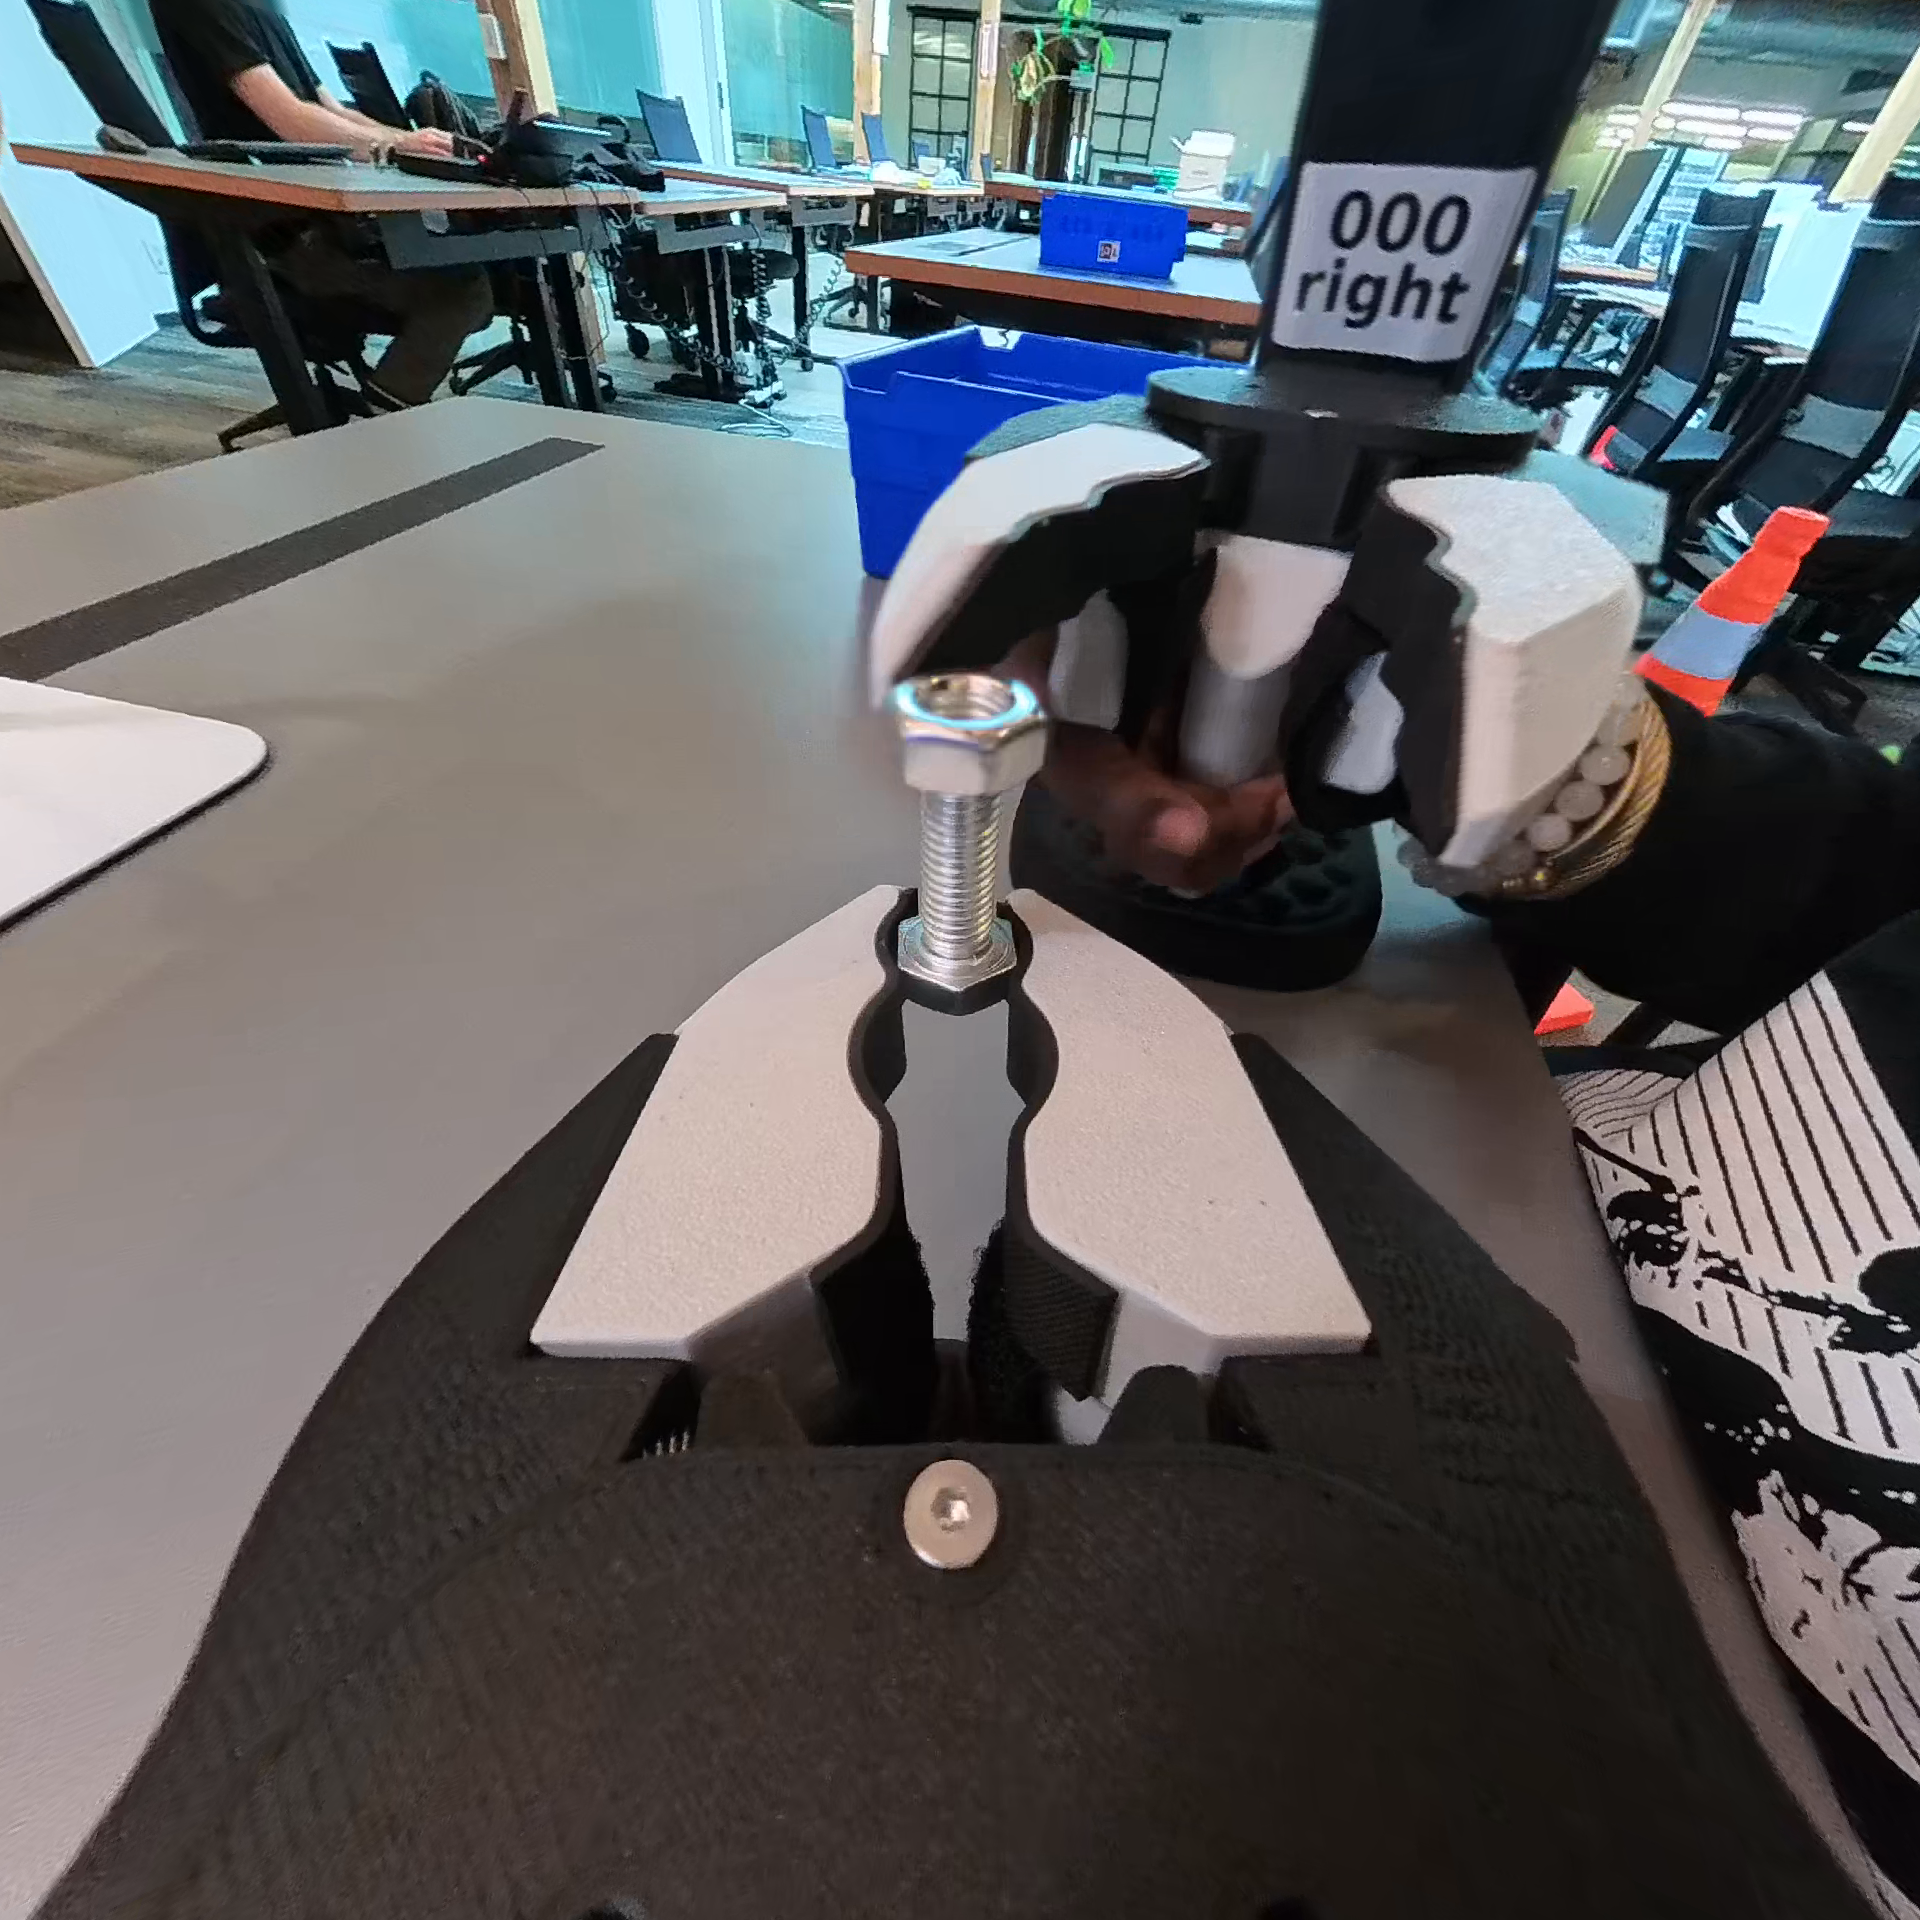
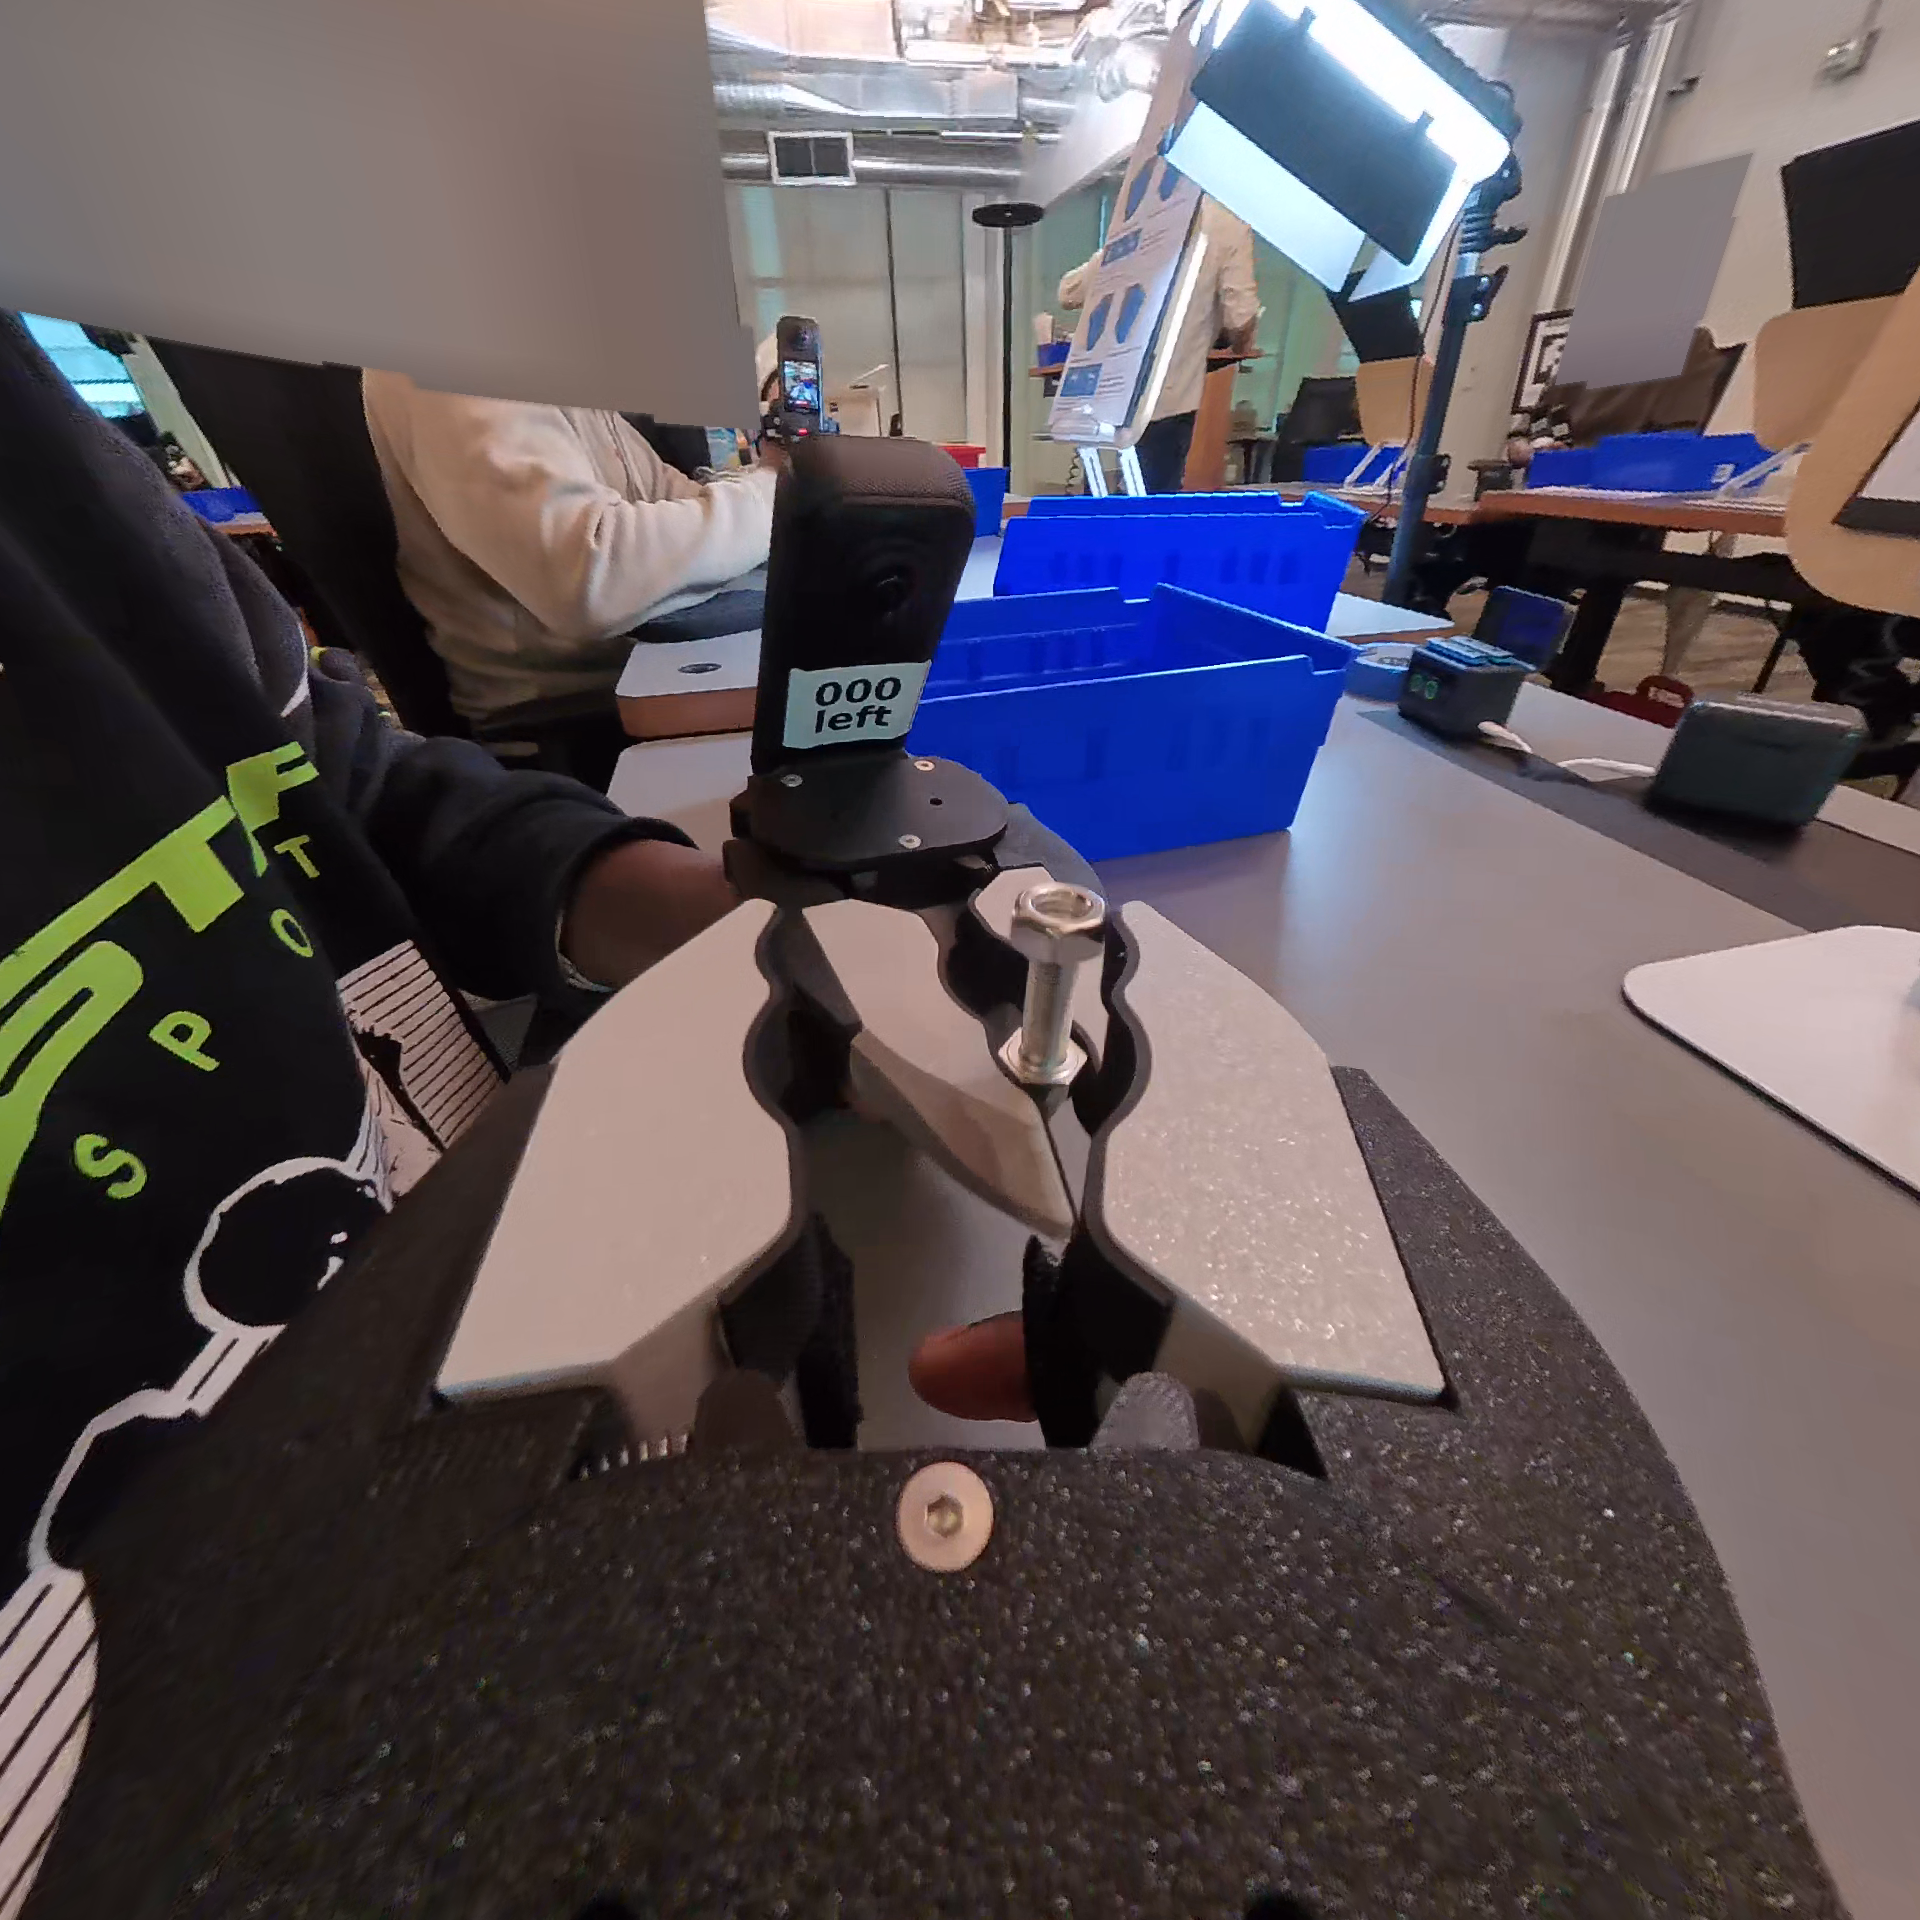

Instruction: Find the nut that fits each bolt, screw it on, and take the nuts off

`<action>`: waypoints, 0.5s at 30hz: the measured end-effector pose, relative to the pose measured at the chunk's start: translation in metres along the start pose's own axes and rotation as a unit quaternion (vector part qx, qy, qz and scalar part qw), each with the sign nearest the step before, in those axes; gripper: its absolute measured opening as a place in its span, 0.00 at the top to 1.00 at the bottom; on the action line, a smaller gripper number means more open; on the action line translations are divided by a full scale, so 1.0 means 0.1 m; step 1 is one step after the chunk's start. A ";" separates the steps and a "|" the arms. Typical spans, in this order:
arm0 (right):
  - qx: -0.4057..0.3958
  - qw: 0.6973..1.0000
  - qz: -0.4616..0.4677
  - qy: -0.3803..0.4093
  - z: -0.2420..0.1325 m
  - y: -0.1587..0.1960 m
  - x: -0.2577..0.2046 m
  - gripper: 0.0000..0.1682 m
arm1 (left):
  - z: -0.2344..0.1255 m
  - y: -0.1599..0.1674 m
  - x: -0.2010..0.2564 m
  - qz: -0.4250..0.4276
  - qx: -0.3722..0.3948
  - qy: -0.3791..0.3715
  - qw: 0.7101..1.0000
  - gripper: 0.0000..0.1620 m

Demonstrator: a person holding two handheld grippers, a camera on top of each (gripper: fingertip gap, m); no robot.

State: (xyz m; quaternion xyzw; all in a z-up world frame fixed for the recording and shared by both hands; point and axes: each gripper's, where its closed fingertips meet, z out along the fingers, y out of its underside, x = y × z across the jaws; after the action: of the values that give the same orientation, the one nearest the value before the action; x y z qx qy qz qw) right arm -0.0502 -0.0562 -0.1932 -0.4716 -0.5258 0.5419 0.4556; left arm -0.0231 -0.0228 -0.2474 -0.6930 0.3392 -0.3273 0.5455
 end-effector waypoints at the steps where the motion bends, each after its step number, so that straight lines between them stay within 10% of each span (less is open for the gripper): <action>1: 0.001 1.000 0.000 0.000 -0.04 0.00 -0.02 0.67 | 0.00 0.00 -0.01 -0.001 0.000 -0.002 1.000 0.91; 6: 0.018 1.000 -0.011 -0.002 -0.14 -0.02 -0.05 0.89 | -0.01 0.00 -0.01 -0.005 0.002 -0.001 1.000 0.91; 15: 0.011 1.000 0.005 0.003 0.18 0.05 0.08 0.60 | 0.03 0.02 0.09 0.007 -0.003 0.022 1.000 0.91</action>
State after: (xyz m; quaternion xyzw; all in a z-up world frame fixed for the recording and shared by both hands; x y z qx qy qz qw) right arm -0.0686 -0.0513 -0.1979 -0.4706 -0.5159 0.5485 0.4599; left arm -0.0164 -0.0287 -0.2491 -0.6850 0.3571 -0.3373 0.5381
